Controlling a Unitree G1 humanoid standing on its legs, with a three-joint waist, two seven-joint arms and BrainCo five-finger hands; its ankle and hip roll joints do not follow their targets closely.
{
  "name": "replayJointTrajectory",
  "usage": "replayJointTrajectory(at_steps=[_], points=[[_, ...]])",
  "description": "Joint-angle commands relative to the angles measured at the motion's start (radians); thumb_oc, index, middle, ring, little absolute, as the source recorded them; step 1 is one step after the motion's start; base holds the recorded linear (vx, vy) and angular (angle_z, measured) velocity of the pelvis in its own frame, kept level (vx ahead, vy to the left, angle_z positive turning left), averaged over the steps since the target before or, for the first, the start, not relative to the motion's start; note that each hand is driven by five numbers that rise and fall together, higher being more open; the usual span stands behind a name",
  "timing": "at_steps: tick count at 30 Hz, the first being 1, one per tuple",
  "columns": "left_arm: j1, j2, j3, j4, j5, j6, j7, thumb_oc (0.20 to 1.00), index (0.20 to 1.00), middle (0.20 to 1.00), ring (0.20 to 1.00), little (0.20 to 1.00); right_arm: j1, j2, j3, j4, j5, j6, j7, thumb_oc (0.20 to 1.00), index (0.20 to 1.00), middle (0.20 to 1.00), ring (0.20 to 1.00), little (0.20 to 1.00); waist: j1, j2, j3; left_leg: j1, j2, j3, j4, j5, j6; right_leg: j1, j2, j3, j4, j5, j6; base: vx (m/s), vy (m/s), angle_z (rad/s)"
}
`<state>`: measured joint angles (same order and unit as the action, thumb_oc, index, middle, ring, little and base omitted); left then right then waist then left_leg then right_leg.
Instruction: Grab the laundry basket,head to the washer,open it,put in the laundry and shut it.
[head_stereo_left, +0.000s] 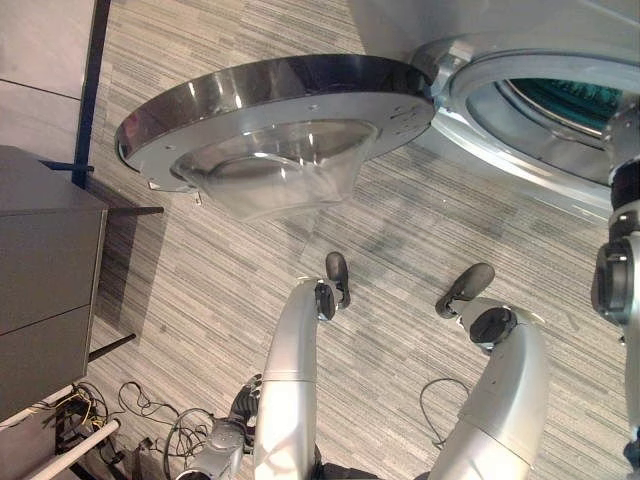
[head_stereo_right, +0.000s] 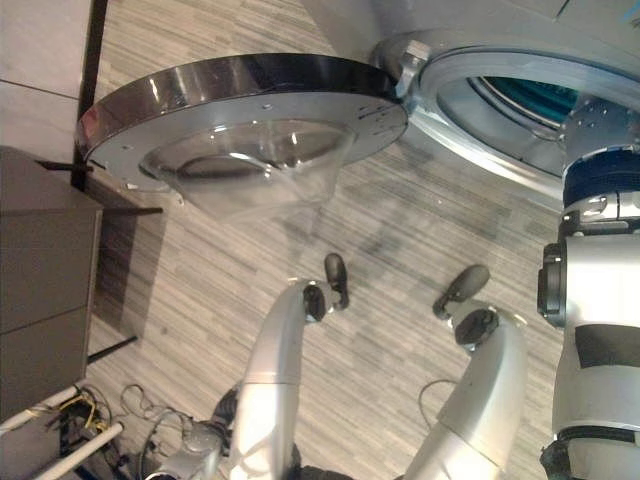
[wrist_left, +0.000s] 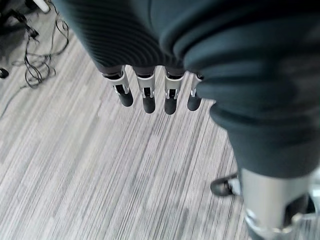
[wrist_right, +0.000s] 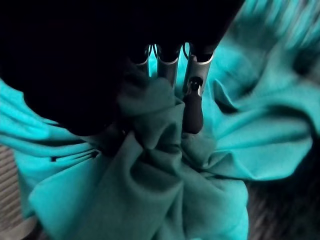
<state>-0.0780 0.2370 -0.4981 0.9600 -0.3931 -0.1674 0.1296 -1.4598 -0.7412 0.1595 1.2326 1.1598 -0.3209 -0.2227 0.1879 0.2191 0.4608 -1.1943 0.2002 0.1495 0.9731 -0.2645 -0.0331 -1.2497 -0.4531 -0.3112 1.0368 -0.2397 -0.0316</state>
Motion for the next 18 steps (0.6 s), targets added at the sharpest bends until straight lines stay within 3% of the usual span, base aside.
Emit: replayJointTrajectory(at_steps=[1, 8, 9, 13, 18], points=[[0.025, 0.051, -0.016, 0.046, -0.019, 0.012, 0.005, 1.0, 1.0, 1.0, 1.0, 1.0, 0.073, -0.012, 0.033, 0.04, -0.092, 0.062, 0.042, 1.0, 1.0, 1.0, 1.0, 1.0, 0.009, -0.01, -0.051, 0.036, -0.01, -0.014, 0.029, -0.038, -0.034, 0.011, 0.037, 0.103, -0.042, 0.026, 0.125, 0.0, 0.0, 0.0], [0.019, 0.047, -0.013, 0.05, -0.012, 0.013, 0.002, 1.0, 1.0, 1.0, 1.0, 1.0, 0.121, 0.01, 0.017, 0.068, -0.108, 0.08, 0.053, 1.0, 1.0, 1.0, 1.0, 1.0, 0.009, -0.009, -0.055, 0.038, -0.014, -0.009, 0.021, -0.032, -0.033, 0.014, 0.039, 0.1, -0.049, 0.03, 0.125, -0.01, 0.007, 0.0], [-0.015, 0.029, 0.017, 0.071, -0.013, 0.008, 0.019, 1.0, 1.0, 1.0, 1.0, 1.0, 0.247, 0.124, -0.013, -0.029, -0.113, 0.037, 0.039, 1.0, 1.0, 1.0, 1.0, 1.0, -0.011, -0.017, -0.048, 0.07, -0.02, 0.008, -0.035, -0.018, -0.035, 0.048, 0.061, 0.088, -0.105, 0.051, 0.133, -0.08, 0.051, -0.01], [-0.03, 0.019, 0.037, 0.098, -0.026, 0.006, 0.027, 1.0, 1.0, 1.0, 1.0, 1.0, 0.337, 0.211, -0.036, -0.129, -0.113, 0.014, 0.024, 1.0, 1.0, 1.0, 1.0, 1.0, -0.035, -0.041, -0.041, 0.124, -0.029, 0.02, -0.109, 0.019, -0.035, 0.102, 0.082, 0.075, -0.182, 0.095, 0.138, -0.1, 0.053, -0.24], [-0.054, -0.009, 0.082, 0.188, 0.01, 0.011, 0.028, 1.0, 1.0, 1.0, 1.0, 1.0, 0.525, 0.351, -0.045, -0.223, -0.163, 0.003, 0.028, 1.0, 1.0, 1.0, 1.0, 1.0, -0.072, -0.088, -0.045, 0.277, -0.02, 0.045, -0.266, 0.077, -0.042, 0.263, 0.104, 0.063, -0.352, 0.17, 0.147, -0.06, 0.038, -0.06]])
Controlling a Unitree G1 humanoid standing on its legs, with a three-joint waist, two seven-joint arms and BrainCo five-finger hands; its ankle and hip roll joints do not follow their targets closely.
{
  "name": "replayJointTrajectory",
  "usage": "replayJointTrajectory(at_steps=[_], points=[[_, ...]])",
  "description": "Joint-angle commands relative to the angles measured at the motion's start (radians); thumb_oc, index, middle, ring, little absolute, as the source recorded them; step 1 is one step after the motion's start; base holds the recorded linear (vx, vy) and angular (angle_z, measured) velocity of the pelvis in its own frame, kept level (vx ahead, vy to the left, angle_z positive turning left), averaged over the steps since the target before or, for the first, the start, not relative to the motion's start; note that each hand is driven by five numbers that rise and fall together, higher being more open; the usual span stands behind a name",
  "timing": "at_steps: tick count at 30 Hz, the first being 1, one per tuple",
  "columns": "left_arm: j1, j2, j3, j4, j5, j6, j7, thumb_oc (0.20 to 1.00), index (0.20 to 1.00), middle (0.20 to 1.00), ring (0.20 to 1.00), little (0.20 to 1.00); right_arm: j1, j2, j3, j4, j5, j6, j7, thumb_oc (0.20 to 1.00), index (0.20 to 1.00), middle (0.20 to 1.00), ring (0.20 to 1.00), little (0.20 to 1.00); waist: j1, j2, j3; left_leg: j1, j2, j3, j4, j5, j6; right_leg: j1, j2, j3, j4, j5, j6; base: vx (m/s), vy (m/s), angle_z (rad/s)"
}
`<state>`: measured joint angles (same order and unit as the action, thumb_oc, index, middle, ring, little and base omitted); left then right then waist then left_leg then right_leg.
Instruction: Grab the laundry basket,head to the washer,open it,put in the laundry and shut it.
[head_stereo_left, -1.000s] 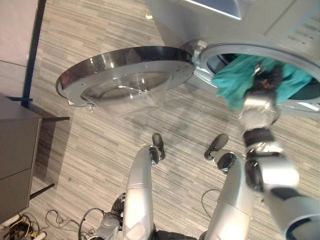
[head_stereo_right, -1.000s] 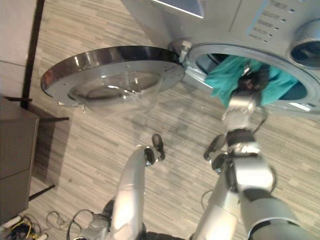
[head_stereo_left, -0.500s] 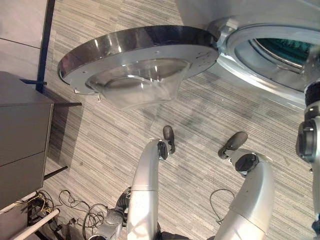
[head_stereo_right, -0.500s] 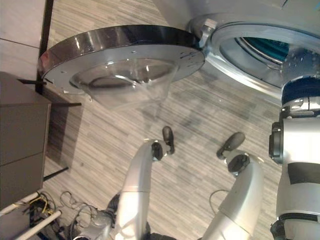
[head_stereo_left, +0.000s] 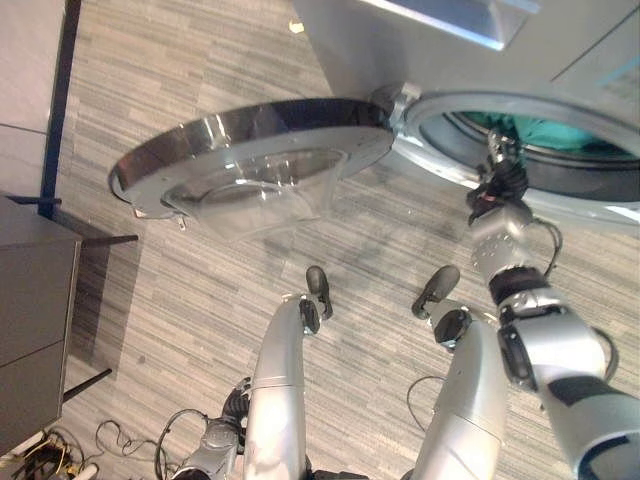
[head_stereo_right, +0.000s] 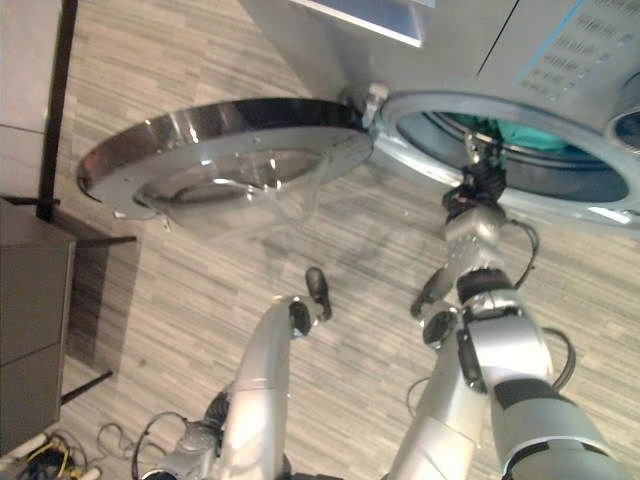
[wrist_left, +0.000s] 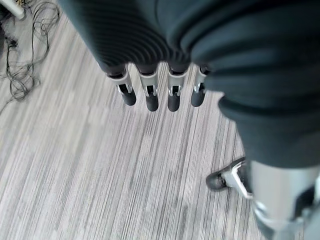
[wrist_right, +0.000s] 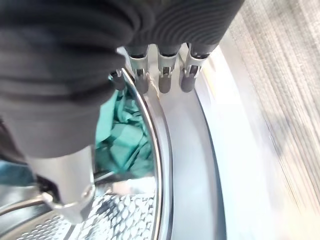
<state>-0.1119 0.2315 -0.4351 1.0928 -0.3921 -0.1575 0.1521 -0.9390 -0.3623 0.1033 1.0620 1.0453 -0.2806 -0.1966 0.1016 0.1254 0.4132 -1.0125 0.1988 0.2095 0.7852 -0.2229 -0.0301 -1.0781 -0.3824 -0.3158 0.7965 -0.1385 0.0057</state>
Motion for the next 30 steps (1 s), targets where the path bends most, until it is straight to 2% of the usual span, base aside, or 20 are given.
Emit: replayJointTrajectory(at_steps=[1, 5, 8, 9, 10, 11, 12, 13, 14, 16, 17, 20, 23, 25, 26, 27, 28, 30], points=[[-0.018, -0.009, 0.035, 0.078, 0.037, 0.003, 0.007, 1.0, 1.0, 1.0, 1.0, 1.0, 0.081, 0.004, 0.018, -0.09, -0.085, -0.03, 0.007, 1.0, 1.0, 1.0, 1.0, 1.0, 0.004, -0.006, 0.002, 0.151, -0.022, -0.005, -0.119, 0.051, -0.046, 0.144, 0.038, 0.069, -0.158, 0.087, 0.112, -0.01, 0.033, -0.12], [-0.014, -0.013, 0.096, 0.156, 0.134, 0.024, 0.016, 1.0, 1.0, 1.0, 1.0, 1.0, 0.318, 0.092, 0.043, -0.204, -0.138, -0.024, 0.041, 1.0, 1.0, 1.0, 1.0, 1.0, -0.026, -0.046, -0.004, 0.334, -0.038, 0.012, -0.249, 0.096, -0.049, 0.336, 0.055, 0.057, -0.308, 0.136, 0.117, 0.03, 0.018, -0.18], [-0.003, -0.02, 0.163, 0.214, 0.203, 0.046, 0.017, 1.0, 1.0, 1.0, 1.0, 1.0, 0.539, 0.134, 0.103, -0.303, -0.227, 0.002, 0.077, 1.0, 1.0, 1.0, 1.0, 1.0, -0.049, -0.082, -0.037, 0.488, -0.042, 0.02, -0.371, 0.14, -0.059, 0.495, 0.069, 0.037, -0.426, 0.167, 0.127, 0.11, -0.065, -0.12], [0.013, -0.024, 0.2, 0.234, 0.254, 0.046, 0.017, 1.0, 1.0, 1.0, 1.0, 1.0, 0.671, 0.103, 0.145, -0.362, -0.336, 0.03, 0.11, 1.0, 1.0, 1.0, 1.0, 1.0, -0.068, -0.105, -0.073, 0.605, -0.049, 0.025, -0.461, 0.173, -0.068, 0.62, 0.081, 0.021, -0.515, 0.196, 0.14, 0.13, -0.072, -0.06], [0.015, -0.024, 0.2, 0.233, 0.255, 0.046, 0.017, 1.0, 1.0, 1.0, 1.0, 1.0, 0.674, 0.103, 0.145, -0.365, -0.337, 0.031, 0.109, 1.0, 1.0, 1.0, 1.0, 1.0, -0.069, -0.105, -0.071, 0.612, -0.049, 0.025, -0.466, 0.175, -0.068, 0.626, 0.082, 0.02, -0.519, 0.197, 0.14, 0.09, -0.058, 0.0], [0.026, -0.025, 0.225, 0.244, 0.276, 0.051, 0.008, 1.0, 1.0, 1.0, 1.0, 1.0, 0.739, 0.088, 0.157, -0.394, -0.371, 0.049, 0.142, 1.0, 1.0, 1.0, 1.0, 1.0, -0.078, -0.12, -0.092, 0.656, -0.063, 0.034, -0.516, 0.214, -0.062, 0.672, 0.084, 0.003, -0.568, 0.228, 0.135, 0.1, -0.039, -0.04], [0.055, -0.025, 0.26, 0.262, 0.325, 0.051, -0.01, 1.0, 1.0, 1.0, 1.0, 1.0, 0.854, 0.041, 0.178, -0.459, -0.475, 0.068, 0.194, 1.0, 1.0, 1.0, 1.0, 1.0, -0.086, -0.134, -0.136, 0.743, -0.063, 0.047, -0.58, 0.237, -0.074, 0.758, 0.093, -0.011, -0.621, 0.242, 0.149, 0.1, -0.039, -0.06], [0.056, -0.025, 0.26, 0.262, 0.325, 0.051, -0.01, 1.0, 1.0, 1.0, 1.0, 1.0, 0.856, 0.04, 0.179, -0.46, -0.475, 0.068, 0.193, 1.0, 1.0, 1.0, 1.0, 1.0, -0.086, -0.134, -0.134, 0.747, -0.063, 0.047, -0.583, 0.238, -0.074, 0.762, 0.093, -0.012, -0.623, 0.243, 0.149, 0.21, -0.029, -0.02], [0.079, -0.022, 0.285, 0.284, 0.378, 0.047, -0.03, 1.0, 1.0, 1.0, 1.0, 1.0, 0.955, -0.01, 0.191, -0.494, -0.577, 0.082, 0.244, 1.0, 1.0, 1.0, 1.0, 1.0, -0.095, -0.144, -0.187, 0.844, -0.064, 0.066, -0.66, 0.26, -0.086, 0.848, 0.109, -0.019, -0.687, 0.261, 0.166, 0.19, -0.008, 0.01], [0.097, -0.029, 0.302, 0.319, 0.396, 0.05, -0.043, 1.0, 1.0, 1.0, 1.0, 1.0, 1.006, 0.064, 0.097, -0.34, -0.318, 0.107, 0.326, 1.0, 1.0, 1.0, 1.0, 1.0, -0.103, -0.149, -0.241, 0.923, -0.068, 0.085, -0.725, 0.282, -0.092, 0.914, 0.114, -0.024, -0.739, 0.284, 0.176, 0.21, 0.007, -0.08], [0.102, -0.039, 0.301, 0.332, 0.407, 0.055, -0.058, 1.0, 1.0, 1.0, 1.0, 1.0, 1.01, 0.1, 0.044, -0.208, -0.262, 0.117, 0.34, 1.0, 1.0, 1.0, 1.0, 1.0, -0.108, -0.145, -0.277, 0.96, -0.07, 0.092, -0.76, 0.302, -0.096, 0.937, 0.119, -0.022, -0.761, 0.297, 0.183, 0.19, 0.022, -0.16], [0.123, -0.046, 0.31, 0.369, 0.455, 0.06, -0.08, 1.0, 1.0, 1.0, 1.0, 1.0, 1.012, 0.116, -0.05, 0.086, -0.402, 0.131, 0.274, 1.0, 1.0, 1.0, 1.0, 1.0, -0.117, -0.145, -0.357, 1.055, -0.081, 0.127, -0.845, 0.306, -0.097, 1.005, 0.132, -0.019, -0.832, 0.321, 0.195, 0.16, 0.007, -0.17], [0.114, -0.042, 0.315, 0.361, 0.446, 0.051, -0.092, 1.0, 1.0, 1.0, 1.0, 1.0, 1.019, 0.109, -0.155, 0.262, -0.367, 0.159, 0.274, 1.0, 1.0, 1.0, 1.0, 1.0, -0.117, -0.14, -0.405, 1.097, -0.087, 0.143, -0.872, 0.302, -0.102, 1.04, 0.131, -0.024, -0.875, 0.341, 0.208, 0.08, -0.004, -0.18], [0.103, -0.027, 0.334, 0.353, 0.418, 0.048, -0.095, 1.0, 1.0, 1.0, 1.0, 1.0, 1.007, 0.056, -0.209, 0.255, -0.358, 0.151, 0.263, 1.0, 1.0, 1.0, 1.0, 1.0, -0.129, -0.144, -0.427, 1.114, -0.093, 0.174, -0.872, 0.29, -0.099, 1.038, 0.131, -0.004, -0.884, 0.353, 0.215, 0.02, -0.011, -0.19], [0.103, -0.027, 0.334, 0.353, 0.418, 0.048, -0.095, 1.0, 1.0, 1.0, 1.0, 1.0, 1.007, 0.057, -0.21, 0.255, -0.358, 0.151, 0.263, 1.0, 1.0, 1.0, 1.0, 1.0, -0.128, -0.145, -0.428, 1.111, -0.095, 0.175, -0.872, 0.292, -0.098, 1.034, 0.13, -0.003, -0.884, 0.354, 0.215, 0.01, -0.017, -0.33], [0.105, -0.023, 0.347, 0.357, 0.416, 0.047, -0.1, 1.0, 1.0, 1.0, 1.0, 1.0, 1.028, 0.013, -0.23, 0.172, -0.373, 0.134, 0.263, 1.0, 1.0, 1.0, 1.0, 1.0, -0.14, -0.15, -0.432, 1.118, -0.095, 0.186, -0.872, 0.293, -0.099, 1.035, 0.133, 0.006, -0.882, 0.358, 0.215, 0.0, -0.004, -0.37], [0.106, -0.023, 0.347, 0.357, 0.416, 0.047, -0.1, 1.0, 1.0, 1.0, 1.0, 1.0, 1.03, 0.013, -0.23, 0.17, -0.374, 0.135, 0.262, 1.0, 1.0, 1.0, 1.0, 1.0, -0.14, -0.15, -0.433, 1.118, -0.095, 0.187, -0.872, 0.293, -0.099, 1.036, 0.133, 0.006, -0.882, 0.358, 0.215, 0.01, -0.001, -0.38], [0.12, -0.023, 0.355, 0.359, 0.445, 0.043, -0.114, 1.0, 1.0, 1.0, 1.0, 1.0, 1.089, -0.094, -0.269, -0.018, -0.449, 0.126, 0.263, 1.0, 1.0, 1.0, 1.0, 1.0, -0.162, -0.153, -0.436, 1.129, -0.099, 0.196, -0.872, 0.29, -0.097, 1.04, 0.134, 0.013, -0.877, 0.361, 0.216, 0.02, 0.027, -0.16]])
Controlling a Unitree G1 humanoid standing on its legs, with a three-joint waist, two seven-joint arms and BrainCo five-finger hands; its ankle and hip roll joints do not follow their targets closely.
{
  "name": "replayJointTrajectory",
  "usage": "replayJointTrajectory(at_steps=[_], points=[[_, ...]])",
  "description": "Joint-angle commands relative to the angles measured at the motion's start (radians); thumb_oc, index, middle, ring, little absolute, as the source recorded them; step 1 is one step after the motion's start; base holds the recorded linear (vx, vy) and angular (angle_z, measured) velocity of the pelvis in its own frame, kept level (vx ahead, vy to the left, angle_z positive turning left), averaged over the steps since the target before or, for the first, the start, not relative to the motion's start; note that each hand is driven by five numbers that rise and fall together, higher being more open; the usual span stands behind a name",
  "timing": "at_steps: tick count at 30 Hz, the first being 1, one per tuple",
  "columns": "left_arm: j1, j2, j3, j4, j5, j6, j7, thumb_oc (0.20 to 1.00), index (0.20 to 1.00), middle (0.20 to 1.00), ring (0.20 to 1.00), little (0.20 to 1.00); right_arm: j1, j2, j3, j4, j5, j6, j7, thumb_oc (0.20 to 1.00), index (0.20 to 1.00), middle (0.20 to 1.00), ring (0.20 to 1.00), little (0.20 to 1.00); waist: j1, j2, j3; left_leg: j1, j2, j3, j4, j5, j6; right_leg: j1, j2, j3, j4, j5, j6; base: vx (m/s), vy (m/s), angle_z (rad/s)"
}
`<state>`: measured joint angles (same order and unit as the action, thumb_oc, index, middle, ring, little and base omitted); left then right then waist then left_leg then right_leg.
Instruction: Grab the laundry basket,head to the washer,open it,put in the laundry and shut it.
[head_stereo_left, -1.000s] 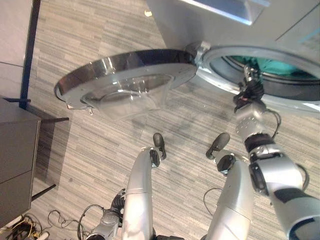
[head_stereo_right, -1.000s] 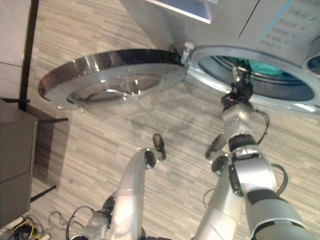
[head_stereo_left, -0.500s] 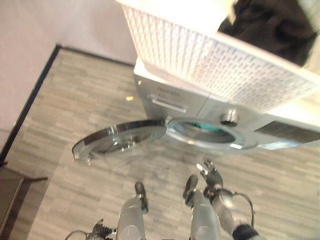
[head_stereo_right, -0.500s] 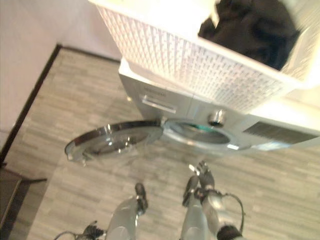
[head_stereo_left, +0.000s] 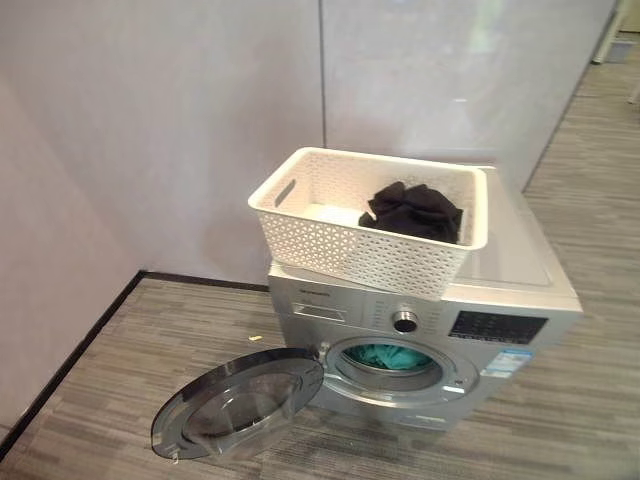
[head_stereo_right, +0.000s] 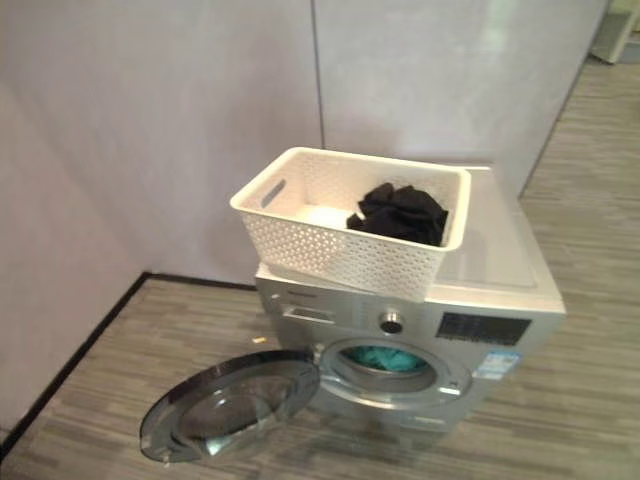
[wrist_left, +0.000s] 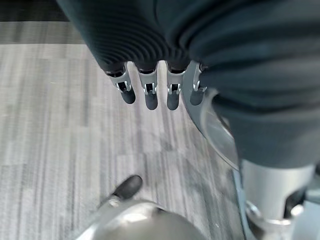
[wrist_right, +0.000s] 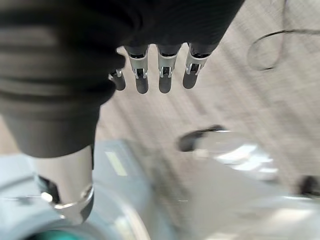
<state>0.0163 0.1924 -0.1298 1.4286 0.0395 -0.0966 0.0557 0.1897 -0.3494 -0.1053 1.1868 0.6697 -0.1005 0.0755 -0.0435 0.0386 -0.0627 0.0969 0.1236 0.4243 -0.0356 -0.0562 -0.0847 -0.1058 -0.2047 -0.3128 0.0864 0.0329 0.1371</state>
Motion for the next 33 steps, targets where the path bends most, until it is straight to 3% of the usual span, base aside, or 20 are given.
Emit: replayJointTrajectory(at_steps=[1, 2, 3, 5, 7, 8, 10, 11, 12, 16, 19, 21, 23, 24, 26, 27, 29, 31, 33], points=[[0.011, 0.02, 0.065, 0.017, 0.035, -0.023, -0.036, 1.0, 1.0, 1.0, 1.0, 1.0, 0.037, -0.252, -0.099, -0.444, -0.146, -0.074, 0.023, 1.0, 1.0, 1.0, 1.0, 1.0, -0.043, -0.066, 0.042, 0.03, -0.028, -0.009, -0.052, 0.121, -0.042, 0.067, -0.041, 0.031, -0.166, 0.196, 0.088, 0.02, 0.04, -0.06], [0.012, 0.019, 0.064, 0.017, 0.035, -0.023, -0.036, 1.0, 1.0, 1.0, 1.0, 1.0, 0.04, -0.252, -0.101, -0.448, -0.147, -0.072, 0.022, 1.0, 1.0, 1.0, 1.0, 1.0, -0.042, -0.066, 0.04, 0.027, -0.029, -0.008, -0.052, 0.123, -0.041, 0.064, -0.042, 0.031, -0.167, 0.197, 0.088, 0.0, 0.05, -0.03], [0.014, 0.025, 0.07, 0.009, 0.043, -0.026, -0.042, 1.0, 1.0, 1.0, 1.0, 1.0, 0.091, -0.326, -0.123, -0.573, -0.11, -0.086, 0.078, 1.0, 1.0, 1.0, 1.0, 1.0, -0.053, -0.069, 0.04, 0.028, -0.031, -0.002, -0.052, 0.122, -0.042, 0.062, -0.042, 0.037, -0.168, 0.201, 0.089, -0.02, 0.036, -0.08], [0.035, 0.026, 0.043, -0.015, 0.104, -0.036, -0.084, 1.0, 1.0, 1.0, 1.0, 1.0, 0.217, -0.563, -0.317, -0.721, -0.011, -0.11, 0.196, 1.0, 1.0, 1.0, 1.0, 1.0, -0.087, -0.08, 0.043, 0.035, -0.035, 0.008, -0.052, 0.117, -0.04, 0.051, -0.042, 0.057, -0.161, 0.207, 0.095, 0.0, 0.069, -0.19], [0.067, 0.031, 0.09, 0.013, 0.064, -0.023, -0.159, 1.0, 1.0, 1.0, 1.0, 1.0, 0.25, -0.82, -0.545, -0.693, -0.078, -0.092, 0.244, 1.0, 1.0, 1.0, 1.0, 1.0, -0.103, -0.101, 0.038, 0.039, -0.031, 0.012, -0.052, 0.111, -0.041, 0.049, -0.041, 0.069, -0.158, 0.211, 0.099, 0.03, 0.06, -0.11], [0.066, 0.03, 0.088, 0.014, 0.064, -0.023, -0.159, 1.0, 1.0, 1.0, 1.0, 1.0, 0.256, -0.821, -0.552, -0.694, -0.077, -0.092, 0.246, 1.0, 1.0, 1.0, 1.0, 1.0, -0.101, -0.1, 0.037, 0.036, -0.032, 0.012, -0.052, 0.113, -0.04, 0.046, -0.042, 0.069, -0.159, 0.213, 0.098, 0.03, 0.027, -0.1], [0.077, 0.032, 0.047, 0.012, 0.117, -0.027, -0.15, 1.0, 1.0, 1.0, 1.0, 1.0, 0.184, -0.924, -0.626, -0.712, -0.136, -0.113, 0.215, 1.0, 1.0, 1.0, 1.0, 1.0, -0.089, -0.121, 0.032, 0.032, -0.023, 0.011, -0.052, 0.101, -0.04, 0.046, -0.038, 0.064, -0.162, 0.205, 0.1, 0.02, 0.021, -0.04], [0.076, 0.032, 0.047, 0.012, 0.118, -0.027, -0.149, 1.0, 1.0, 1.0, 1.0, 1.0, 0.184, -0.924, -0.626, -0.713, -0.136, -0.113, 0.214, 1.0, 1.0, 1.0, 1.0, 1.0, -0.089, -0.122, 0.03, 0.029, -0.025, 0.011, -0.052, 0.103, -0.039, 0.043, -0.039, 0.065, -0.162, 0.207, 0.099, -0.01, 0.015, -0.05], [0.073, 0.033, -0.008, 0.015, 0.176, -0.024, -0.157, 1.0, 1.0, 1.0, 1.0, 1.0, 0.075, -0.954, -0.579, -0.748, -0.114, -0.129, 0.209, 1.0, 1.0, 1.0, 1.0, 1.0, -0.063, -0.138, 0.031, 0.022, -0.017, 0.005, -0.052, 0.1, -0.04, 0.043, -0.035, 0.055, -0.164, 0.201, 0.101, -0.02, 0.0, -0.06], [0.067, 0.046, -0.026, 0.018, 0.196, -0.011, -0.165, 1.0, 1.0, 1.0, 1.0, 1.0, -0.054, -0.999, -0.483, -0.779, -0.164, -0.12, 0.195, 1.0, 1.0, 1.0, 1.0, 1.0, -0.025, -0.171, 0.028, 0.007, -0.01, -0.014, -0.052, 0.099, -0.039, 0.046, -0.033, 0.038, -0.167, 0.195, 0.101, 0.0, -0.019, 0.01], [0.032, 0.062, -0.061, 0.021, 0.188, 0.006, -0.164, 1.0, 1.0, 1.0, 1.0, 1.0, -0.276, -1.121, -0.225, -0.753, -0.352, -0.09, 0.186, 1.0, 1.0, 1.0, 1.0, 1.0, 0.043, -0.204, 0.036, -0.011, -0.005, -0.036, -0.052, 0.106, -0.041, 0.051, -0.035, 0.011, -0.171, 0.195, 0.102, -0.02, -0.021, 0.15], [0.016, 0.065, -0.044, 0.028, 0.179, 0.018, -0.153, 1.0, 1.0, 1.0, 1.0, 1.0, -0.48, -1.133, -0.002, -0.725, -0.399, -0.076, 0.167, 1.0, 1.0, 1.0, 1.0, 1.0, 0.035, -0.22, 0.028, -0.025, -0.005, -0.047, -0.052, 0.111, -0.041, 0.049, -0.038, 0.002, -0.173, 0.197, 0.101, -0.01, -0.023, 0.31], [-0.001, 0.079, -0.053, 0.037, 0.16, 0.025, -0.142, 1.0, 1.0, 1.0, 1.0, 1.0, -0.658, -1.152, 0.169, -0.704, -0.489, -0.067, 0.139, 1.0, 1.0, 1.0, 1.0, 1.0, 0.073, -0.24, 0.037, -0.03, -0.001, -0.061, -0.052, 0.111, -0.042, 0.057, -0.035, -0.011, -0.174, 0.194, 0.101, 0.01, -0.008, 0.38], [-0.007, 0.081, -0.044, 0.041, 0.161, 0.029, -0.135, 1.0, 1.0, 1.0, 1.0, 1.0, -0.798, -1.14, 0.311, -0.683, -0.505, -0.069, 0.128, 1.0, 1.0, 1.0, 1.0, 1.0, 0.069, -0.245, 0.033, -0.039, -0.002, -0.069, -0.052, 0.117, -0.042, 0.055, -0.038, -0.016, -0.174, 0.194, 0.1, 0.01, -0.006, 0.29], [-0.014, 0.09, -0.063, 0.044, 0.177, 0.031, -0.12, 1.0, 1.0, 1.0, 1.0, 1.0, -0.933, -1.122, 0.455, -0.649, -0.558, -0.067, 0.107, 1.0, 1.0, 1.0, 1.0, 1.0, 0.084, -0.253, 0.038, -0.045, 0.005, -0.084, -0.052, 0.118, -0.046, 0.062, -0.035, -0.025, -0.174, 0.189, 0.098, 0.0, -0.024, 0.2], [-0.021, 0.115, -0.122, 0.029, 0.232, 0.019, -0.107, 1.0, 1.0, 1.0, 1.0, 1.0, -1.124, -1.105, 0.646, -0.635, -0.623, -0.075, 0.1, 1.0, 1.0, 1.0, 1.0, 1.0, 0.103, -0.27, 0.043, -0.051, 0.009, -0.094, -0.052, 0.121, -0.049, 0.065, -0.033, -0.03, -0.174, 0.183, 0.095, -0.01, -0.027, 0.16], [-0.019, 0.105, -0.112, 0.029, 0.232, 0.019, -0.107, 1.0, 1.0, 1.0, 1.0, 1.0, -1.191, -1.099, 0.711, -0.621, -0.619, -0.076, 0.1, 1.0, 1.0, 1.0, 1.0, 1.0, 0.092, -0.262, 0.039, -0.056, 0.007, -0.094, -0.052, 0.124, -0.047, 0.061, -0.035, -0.03, -0.174, 0.185, 0.095, 0.0, -0.017, 0.1], [-0.005, 0.095, -0.122, 0.044, 0.235, 0.022, -0.12, 1.0, 1.0, 1.0, 1.0, 1.0, -1.433, -1.033, 0.962, -0.538, -0.638, -0.084, 0.1, 1.0, 1.0, 1.0, 1.0, 1.0, 0.113, -0.262, 0.038, -0.061, 0.008, -0.108, -0.052, 0.127, -0.048, 0.066, -0.034, -0.04, -0.174, 0.179, 0.092, 0.04, -0.022, 0.18], [0.002, 0.09, -0.103, 0.063, 0.217, 0.029, -0.124, 1.0, 1.0, 1.0, 1.0, 1.0, -1.503, -0.995, 1.048, -0.522, -0.659, -0.079, 0.123, 1.0, 1.0, 1.0, 1.0, 1.0, 0.127, -0.263, 0.034, -0.062, 0.008, -0.117, -0.052, 0.129, -0.048, 0.074, -0.034, -0.046, -0.174, 0.175, 0.09, 0.04, -0.006, 0.19]])
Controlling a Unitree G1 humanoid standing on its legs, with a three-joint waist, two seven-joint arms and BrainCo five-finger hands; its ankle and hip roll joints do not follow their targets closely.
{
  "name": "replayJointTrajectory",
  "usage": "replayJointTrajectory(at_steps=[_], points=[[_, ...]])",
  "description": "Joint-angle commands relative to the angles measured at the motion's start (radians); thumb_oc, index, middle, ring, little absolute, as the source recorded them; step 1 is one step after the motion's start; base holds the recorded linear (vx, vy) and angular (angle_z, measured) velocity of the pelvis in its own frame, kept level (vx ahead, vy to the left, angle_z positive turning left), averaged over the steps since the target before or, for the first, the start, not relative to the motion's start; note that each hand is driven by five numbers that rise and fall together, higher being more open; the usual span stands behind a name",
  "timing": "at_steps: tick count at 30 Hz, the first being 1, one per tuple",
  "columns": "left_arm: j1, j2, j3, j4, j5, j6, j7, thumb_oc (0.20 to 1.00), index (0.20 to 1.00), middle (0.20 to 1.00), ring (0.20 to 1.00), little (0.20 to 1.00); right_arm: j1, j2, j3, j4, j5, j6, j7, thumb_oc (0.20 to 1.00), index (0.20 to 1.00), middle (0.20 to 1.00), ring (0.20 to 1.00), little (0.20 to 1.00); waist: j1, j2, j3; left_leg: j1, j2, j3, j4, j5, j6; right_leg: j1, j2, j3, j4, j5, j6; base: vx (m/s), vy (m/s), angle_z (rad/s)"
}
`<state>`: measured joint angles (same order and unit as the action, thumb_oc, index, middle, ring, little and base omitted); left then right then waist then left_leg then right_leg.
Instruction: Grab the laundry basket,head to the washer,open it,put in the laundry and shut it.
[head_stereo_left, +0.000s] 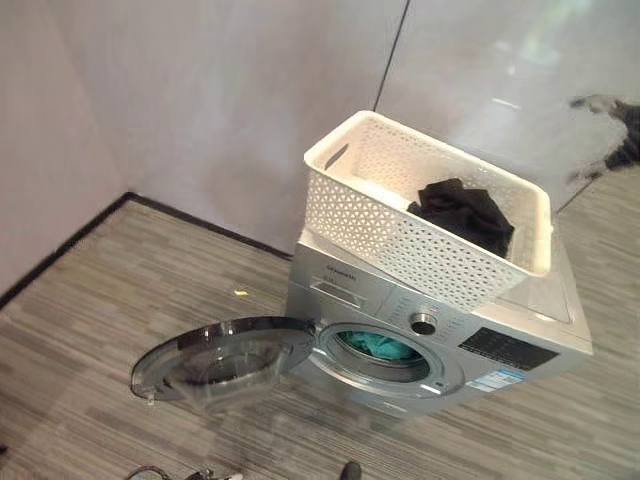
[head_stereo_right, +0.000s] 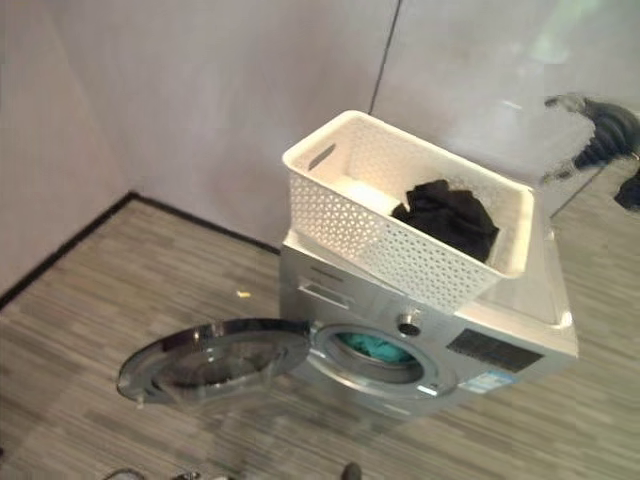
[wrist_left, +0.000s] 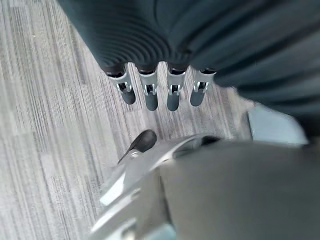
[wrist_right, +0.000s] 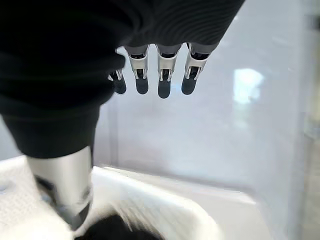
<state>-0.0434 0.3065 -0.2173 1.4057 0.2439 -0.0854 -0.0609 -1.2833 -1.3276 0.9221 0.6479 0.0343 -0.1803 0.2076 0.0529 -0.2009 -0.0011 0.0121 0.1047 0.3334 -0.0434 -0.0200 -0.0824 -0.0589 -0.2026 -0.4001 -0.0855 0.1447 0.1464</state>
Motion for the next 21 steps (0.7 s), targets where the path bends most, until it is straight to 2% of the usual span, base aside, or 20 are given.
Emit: replayJointTrajectory(at_steps=[1, 2, 3, 4, 7, 13, 21], points=[[0.065, -0.02, 0.004, 0.095, -0.003, 0.021, -0.009, 1.0, 1.0, 1.0, 1.0, 1.0, -0.089, -0.004, 0.096, 0.015, -0.049, 0.007, 0.025, 1.0, 1.0, 1.0, 1.0, 1.0, 0.039, -0.028, -0.029, 0.025, 0.027, -0.029, -0.044, 0.093, -0.05, 0.031, -0.035, 0.04, -0.002, 0.061, 0.078, 0.03, -0.013, 0.16], [0.066, -0.017, 0.038, 0.105, -0.03, 0.027, -0.008, 1.0, 1.0, 1.0, 1.0, 1.0, -0.166, -0.008, 0.208, -0.01, -0.067, 0.013, 0.072, 1.0, 1.0, 1.0, 1.0, 1.0, 0.045, -0.03, -0.031, 0.024, 0.029, -0.036, -0.044, 0.095, -0.052, 0.036, -0.034, 0.032, -0.002, 0.057, 0.076, 0.04, -0.014, 0.11], [0.065, -0.019, 0.038, 0.105, -0.03, 0.027, -0.007, 1.0, 1.0, 1.0, 1.0, 1.0, -0.17, -0.007, 0.212, -0.009, -0.067, 0.013, 0.072, 1.0, 1.0, 1.0, 1.0, 1.0, 0.044, -0.029, -0.032, 0.023, 0.029, -0.036, -0.044, 0.096, -0.052, 0.035, -0.034, 0.031, -0.002, 0.057, 0.076, 0.05, -0.027, 0.12], [0.068, -0.017, 0.055, 0.114, -0.057, 0.034, -0.026, 1.0, 1.0, 1.0, 1.0, 1.0, -0.248, -0.011, 0.312, -0.025, -0.085, 0.022, 0.107, 1.0, 1.0, 1.0, 1.0, 1.0, 0.046, -0.032, -0.035, 0.024, 0.031, -0.044, -0.044, 0.098, -0.054, 0.046, -0.032, 0.022, -0.002, 0.051, 0.073, 0.04, -0.015, 0.11], [0.075, -0.022, 0.058, 0.119, -0.058, 0.036, -0.035, 1.0, 1.0, 1.0, 1.0, 1.0, -0.293, -0.018, 0.362, -0.032, -0.103, 0.023, 0.115, 1.0, 1.0, 1.0, 1.0, 1.0, 0.048, -0.028, -0.037, 0.027, 0.034, -0.053, -0.044, 0.095, -0.055, 0.055, -0.028, 0.016, -0.002, 0.044, 0.071, 0.03, -0.009, 0.08], [0.075, -0.02, 0.077, 0.123, -0.068, 0.045, -0.039, 1.0, 1.0, 1.0, 1.0, 1.0, -0.298, -0.036, 0.398, -0.062, -0.138, 0.032, 0.147, 1.0, 1.0, 1.0, 1.0, 1.0, 0.049, -0.026, -0.046, 0.025, 0.032, -0.062, -0.044, 0.093, -0.054, 0.062, -0.026, 0.007, -0.002, 0.04, 0.07, 0.01, 0.0, 0.01], [0.078, -0.037, 0.072, 0.097, -0.078, 0.036, -0.051, 1.0, 1.0, 1.0, 1.0, 1.0, -0.197, -0.078, 0.346, -0.191, -0.156, 0.04, 0.178, 1.0, 1.0, 1.0, 1.0, 1.0, 0.045, -0.015, -0.038, 0.001, 0.026, -0.061, -0.044, 0.095, -0.048, 0.035, -0.035, 0.014, -0.002, 0.046, 0.072, 0.0, 0.003, -0.01]])
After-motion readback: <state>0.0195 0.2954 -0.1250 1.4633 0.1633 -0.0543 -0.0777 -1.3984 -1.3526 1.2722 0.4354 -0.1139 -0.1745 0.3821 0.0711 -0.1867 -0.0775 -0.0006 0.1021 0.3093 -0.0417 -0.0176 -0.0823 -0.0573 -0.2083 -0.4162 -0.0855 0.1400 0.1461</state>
